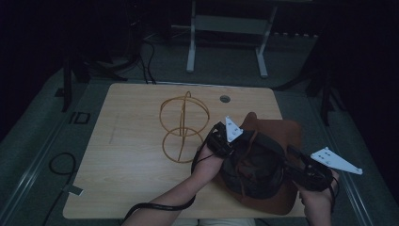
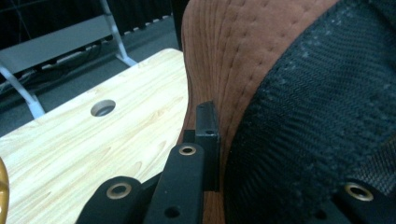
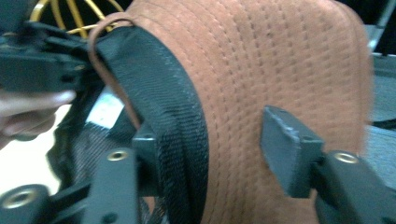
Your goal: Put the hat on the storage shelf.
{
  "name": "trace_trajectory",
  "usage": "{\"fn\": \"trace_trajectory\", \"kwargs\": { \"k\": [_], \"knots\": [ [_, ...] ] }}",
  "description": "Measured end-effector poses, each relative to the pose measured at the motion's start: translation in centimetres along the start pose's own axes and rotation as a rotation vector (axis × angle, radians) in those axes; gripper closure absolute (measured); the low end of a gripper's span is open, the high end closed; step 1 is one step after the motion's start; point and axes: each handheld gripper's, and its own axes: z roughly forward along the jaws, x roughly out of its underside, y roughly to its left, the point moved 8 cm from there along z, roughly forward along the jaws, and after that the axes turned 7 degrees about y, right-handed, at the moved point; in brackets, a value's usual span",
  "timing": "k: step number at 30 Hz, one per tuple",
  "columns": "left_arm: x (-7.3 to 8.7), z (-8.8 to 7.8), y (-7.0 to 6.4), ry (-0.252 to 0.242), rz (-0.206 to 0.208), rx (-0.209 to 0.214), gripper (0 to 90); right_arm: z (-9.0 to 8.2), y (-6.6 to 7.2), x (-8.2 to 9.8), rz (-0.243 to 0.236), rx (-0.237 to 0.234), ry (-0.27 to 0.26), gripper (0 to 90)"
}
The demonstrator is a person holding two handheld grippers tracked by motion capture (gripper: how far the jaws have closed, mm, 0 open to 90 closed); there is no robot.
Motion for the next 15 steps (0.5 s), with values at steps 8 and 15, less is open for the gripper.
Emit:
{"fn": "trace_trajectory", "kwargs": {
  "k": [8, 15],
  "knots": [
    [0.1, -0.6, -0.1, -0.088, -0.013, 0.006, 87.2, -4.0, -0.5, -0.1, -0.023, -0.044, -0.040, 42.7],
    [-0.2, -3.1, 0.3, -0.167, 0.037, 0.060, 87.2, -5.6, -4.8, 0.1, -0.028, 0.031, -0.072, 45.1]
  ]
}}
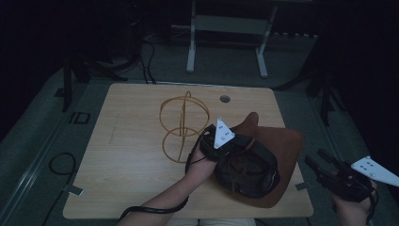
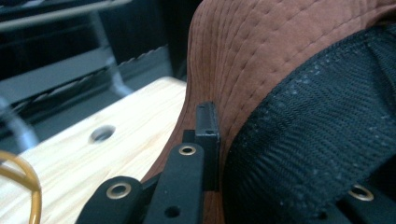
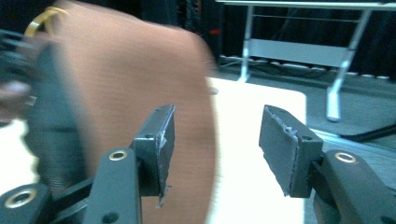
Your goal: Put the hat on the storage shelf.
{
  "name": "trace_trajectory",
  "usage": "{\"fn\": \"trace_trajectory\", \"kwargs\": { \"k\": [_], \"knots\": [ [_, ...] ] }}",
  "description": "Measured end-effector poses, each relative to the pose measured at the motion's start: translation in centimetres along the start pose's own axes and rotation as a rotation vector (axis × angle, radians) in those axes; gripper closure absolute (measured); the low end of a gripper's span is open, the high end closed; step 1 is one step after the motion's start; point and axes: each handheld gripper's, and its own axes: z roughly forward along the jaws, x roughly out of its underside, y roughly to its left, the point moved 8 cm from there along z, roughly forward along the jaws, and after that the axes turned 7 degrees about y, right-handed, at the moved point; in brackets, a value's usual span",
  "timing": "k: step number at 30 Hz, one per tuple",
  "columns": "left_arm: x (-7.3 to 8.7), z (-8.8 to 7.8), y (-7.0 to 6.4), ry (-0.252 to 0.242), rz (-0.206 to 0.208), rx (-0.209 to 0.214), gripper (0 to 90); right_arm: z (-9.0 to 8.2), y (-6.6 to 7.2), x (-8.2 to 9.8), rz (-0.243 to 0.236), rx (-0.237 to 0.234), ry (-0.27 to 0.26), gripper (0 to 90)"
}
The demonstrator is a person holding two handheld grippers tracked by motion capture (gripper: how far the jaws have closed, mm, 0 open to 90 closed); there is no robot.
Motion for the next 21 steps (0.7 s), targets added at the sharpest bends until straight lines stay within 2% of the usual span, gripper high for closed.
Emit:
{"fn": "trace_trajectory", "kwargs": {
  "k": [1, 2, 3, 4, 7, 8, 9, 11, 12, 13, 15, 16, 17, 18, 19, 21],
  "knots": [
    [-0.1, -0.4, 0.1, -0.012, 0.013, 0.002, 87.2, 0.0, -0.4, 0.1, -0.004, 0.008, 0.005, 45.5],
    [-0.2, -0.9, 0.2, -0.036, 0.024, 0.027, 87.1, 0.2, -0.8, 0.3, -0.003, 0.007, 0.012, 46.3],
    [-0.2, -0.9, 0.2, -0.036, 0.024, 0.027, 87.1, 0.2, -0.8, 0.3, -0.003, 0.007, 0.012, 46.3],
    [-0.3, -1.6, 0.4, -0.054, 0.030, 0.050, 87.2, 0.7, -1.6, 0.6, 0.006, 0.005, 0.034, 50.7],
    [-0.4, -2.3, 0.8, -0.060, 0.039, 0.059, 87.2, 1.3, -2.1, 0.8, 0.016, -0.008, 0.049, 49.3],
    [-0.4, -2.3, 0.8, -0.060, 0.039, 0.059, 87.2, 1.5, -2.2, 0.8, 0.017, -0.022, 0.053, 49.3],
    [-0.5, -3.4, 1.0, -0.075, 0.055, 0.087, 87.1, 2.2, -2.0, 1.0, 0.030, -0.075, 0.074, 45.5],
    [-0.7, -4.0, 0.8, -0.107, 0.085, 0.123, 87.1, 2.9, -1.7, 1.1, 0.031, -0.098, 0.096, 45.6],
    [-0.8, -4.2, 0.6, -0.123, 0.096, 0.140, 87.1, 3.3, -1.5, 1.1, 0.027, -0.123, 0.102, 45.7],
    [-0.9, -4.5, 0.4, -0.150, 0.110, 0.180, 87.1, 3.7, -1.1, 1.1, 0.029, -0.142, 0.107, 44.6],
    [-1.1, -4.9, 0.2, -0.179, 0.132, 0.208, 87.1, 4.3, -0.1, 0.8, 0.007, -0.179, 0.106, 41.6],
    [-1.2, -5.2, 0.0, -0.208, 0.134, 0.255, 87.1, 4.5, 0.6, 0.6, -0.002, -0.201, 0.103, 40.7],
    [-1.3, -5.4, -0.1, -0.235, 0.137, 0.289, 87.1, 4.7, 1.3, 0.4, -0.009, -0.234, 0.098, 39.8],
    [-1.4, -5.6, -0.2, -0.251, 0.149, 0.299, 87.0, 4.9, 2.1, 0.3, -0.018, -0.276, 0.094, 38.5],
    [-1.4, -5.7, -0.4, -0.274, 0.150, 0.332, 87.0, 5.0, 3.0, 0.1, -0.038, -0.307, 0.089, 37.0],
    [-1.4, -5.9, -0.6, -0.301, 0.158, 0.355, 87.0, 5.2, 4.8, -0.2, -0.071, -0.376, 0.072, 36.7]
  ]
}}
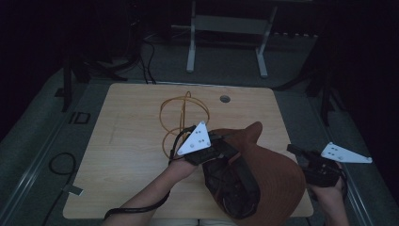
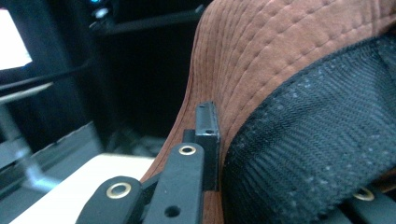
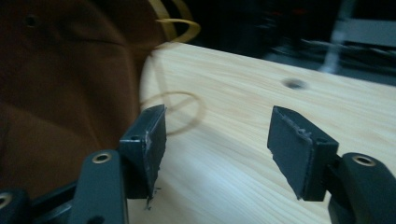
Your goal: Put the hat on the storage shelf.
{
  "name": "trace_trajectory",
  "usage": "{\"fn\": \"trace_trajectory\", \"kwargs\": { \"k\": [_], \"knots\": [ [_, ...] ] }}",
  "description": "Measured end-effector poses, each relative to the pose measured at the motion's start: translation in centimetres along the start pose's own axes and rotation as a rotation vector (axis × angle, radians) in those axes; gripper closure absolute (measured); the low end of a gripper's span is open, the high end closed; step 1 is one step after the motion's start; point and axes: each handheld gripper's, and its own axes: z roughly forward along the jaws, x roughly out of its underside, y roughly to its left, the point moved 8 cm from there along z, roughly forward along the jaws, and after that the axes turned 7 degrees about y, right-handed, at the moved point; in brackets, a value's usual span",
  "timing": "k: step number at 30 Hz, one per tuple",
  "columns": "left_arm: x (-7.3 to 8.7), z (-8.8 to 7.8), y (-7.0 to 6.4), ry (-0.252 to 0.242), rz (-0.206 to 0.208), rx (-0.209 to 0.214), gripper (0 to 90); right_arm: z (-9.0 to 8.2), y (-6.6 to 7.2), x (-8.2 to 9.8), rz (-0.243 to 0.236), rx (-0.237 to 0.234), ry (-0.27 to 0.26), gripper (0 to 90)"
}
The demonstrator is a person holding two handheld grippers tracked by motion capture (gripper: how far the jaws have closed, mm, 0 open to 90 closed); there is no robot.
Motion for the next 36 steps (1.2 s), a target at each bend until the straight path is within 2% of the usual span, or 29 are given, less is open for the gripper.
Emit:
{"fn": "trace_trajectory", "kwargs": {
  "k": [4, 6, 8, 10, 13, 17, 20, 23, 24, 25, 29, 30, 31, 32, 34, 36],
  "knots": [
    [-0.3, 0.2, -0.5, -0.016, -0.002, 0.021, 87.0, 1.4, 2.9, -0.8, -0.045, -0.117, 0.001, 36.5],
    [-0.6, 0.3, -0.7, -0.029, -0.002, 0.025, 87.0, 2.2, 4.0, -1.0, -0.063, -0.149, 0.007, 37.7],
    [-0.8, 0.4, -1.0, -0.035, 0.007, 0.028, 87.0, 3.0, 4.7, -1.3, -0.080, -0.147, 0.002, 43.0],
    [-1.0, 0.6, -1.4, -0.041, 0.020, 0.042, 87.0, 3.5, 5.5, -1.7, -0.104, -0.161, -0.010, 42.9],
    [-1.1, 0.7, -2.0, -0.044, 0.028, 0.061, 87.0, 4.1, 6.4, -2.1, -0.112, -0.204, -0.010, 42.9],
    [-1.3, 0.8, -2.3, -0.047, 0.036, 0.064, 87.0, 4.6, 6.8, -2.5, -0.116, -0.227, -0.013, 41.5],
    [-1.4, 1.3, -2.8, -0.032, 0.062, 0.063, 86.9, 5.2, 7.4, -2.6, -0.127, -0.251, -0.003, 41.0],
    [-1.3, 1.8, -3.3, 0.001, 0.105, 0.043, 86.7, 5.7, 7.9, -2.9, -0.129, -0.267, -0.004, 48.7],
    [-1.3, 1.8, -3.3, 0.001, 0.105, 0.043, 86.7, 5.7, 7.9, -2.9, -0.129, -0.267, -0.004, 48.7],
    [-1.3, 1.8, -3.3, 0.001, 0.107, 0.039, 86.6, 6.0, 7.9, -2.9, -0.132, -0.264, -0.007, 59.7],
    [-1.4, 1.7, -3.2, 0.006, 0.111, 0.044, 86.5, 5.9, 8.1, -2.9, -0.142, -0.267, -0.015, 71.4],
    [-1.4, 1.7, -3.2, 0.006, 0.111, 0.044, 86.1, 5.9, 8.1, -2.9, -0.142, -0.267, -0.015, 71.4],
    [-1.5, 1.7, -3.1, 0.008, 0.099, 0.052, 85.8, 5.8, 8.3, -3.0, -0.142, -0.268, -0.012, 81.1],
    [-1.6, 1.7, -3.1, 0.005, 0.091, 0.057, 85.4, 5.8, 8.3, -3.1, -0.142, -0.263, -0.013, 83.3],
    [-1.7, 1.6, -3.0, 0.006, 0.082, 0.060, 84.9, 5.8, 8.3, -3.2, -0.142, -0.263, -0.013, 84.0],
    [-2.0, 1.6, -2.9, 0.000, 0.067, 0.068, 79.9, 5.6, 8.4, -3.4, -0.140, -0.260, -0.016, 86.5]
  ]
}}
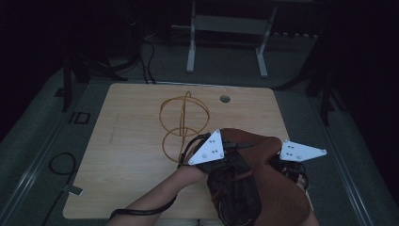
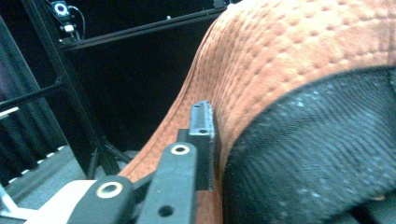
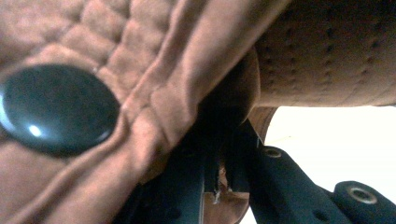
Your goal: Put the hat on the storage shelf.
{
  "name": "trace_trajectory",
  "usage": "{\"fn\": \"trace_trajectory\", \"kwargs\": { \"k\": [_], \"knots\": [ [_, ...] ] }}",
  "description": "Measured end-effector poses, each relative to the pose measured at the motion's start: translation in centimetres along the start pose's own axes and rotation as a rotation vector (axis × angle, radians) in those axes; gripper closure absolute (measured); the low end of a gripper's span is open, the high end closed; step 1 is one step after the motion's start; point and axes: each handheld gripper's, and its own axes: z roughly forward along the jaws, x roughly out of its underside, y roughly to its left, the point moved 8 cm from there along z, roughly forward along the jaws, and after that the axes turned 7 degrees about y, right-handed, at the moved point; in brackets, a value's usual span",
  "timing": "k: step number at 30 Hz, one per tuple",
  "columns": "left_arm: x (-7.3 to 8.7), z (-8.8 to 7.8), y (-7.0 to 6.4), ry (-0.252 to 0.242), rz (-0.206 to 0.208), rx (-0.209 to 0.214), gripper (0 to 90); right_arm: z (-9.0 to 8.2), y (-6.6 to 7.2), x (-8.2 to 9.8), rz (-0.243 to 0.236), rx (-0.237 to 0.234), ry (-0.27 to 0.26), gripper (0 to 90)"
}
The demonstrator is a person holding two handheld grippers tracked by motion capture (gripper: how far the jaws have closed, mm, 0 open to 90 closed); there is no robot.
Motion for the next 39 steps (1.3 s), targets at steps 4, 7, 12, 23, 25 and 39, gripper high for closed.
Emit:
{"fn": "trace_trajectory", "kwargs": {
  "k": [4, 7, 12, 23, 25, 39],
  "knots": [
    [-0.3, -0.2, 0.4, -0.006, -0.021, -0.009, 70.5, -0.3, 0.1, -0.2, -0.009, 0.017, -0.017, 87.2],
    [-0.5, -0.2, 0.5, -0.010, -0.032, -0.015, 63.3, -0.6, 0.2, -0.3, -0.008, 0.028, -0.015, 87.4],
    [-0.6, -0.8, 1.3, -0.004, -0.055, -0.069, 41.2, -0.9, 0.0, -0.5, -0.001, 0.033, -0.022, 87.4],
    [-0.5, -2.1, 1.4, 0.022, -0.054, -0.078, 36.4, -2.1, -0.5, -0.8, 0.027, 0.044, -0.073, 87.7],
    [-0.2, -3.2, 1.8, 0.023, -0.076, -0.093, 34.8, -3.2, -1.0, -1.1, 0.045, 0.055, -0.105, 87.7],
    [4.4, -9.3, 2.9, 0.110, -0.152, -0.182, 18.0, -5.2, -5.6, -2.3, 0.098, 0.194, -0.160, 87.6]
  ]
}}
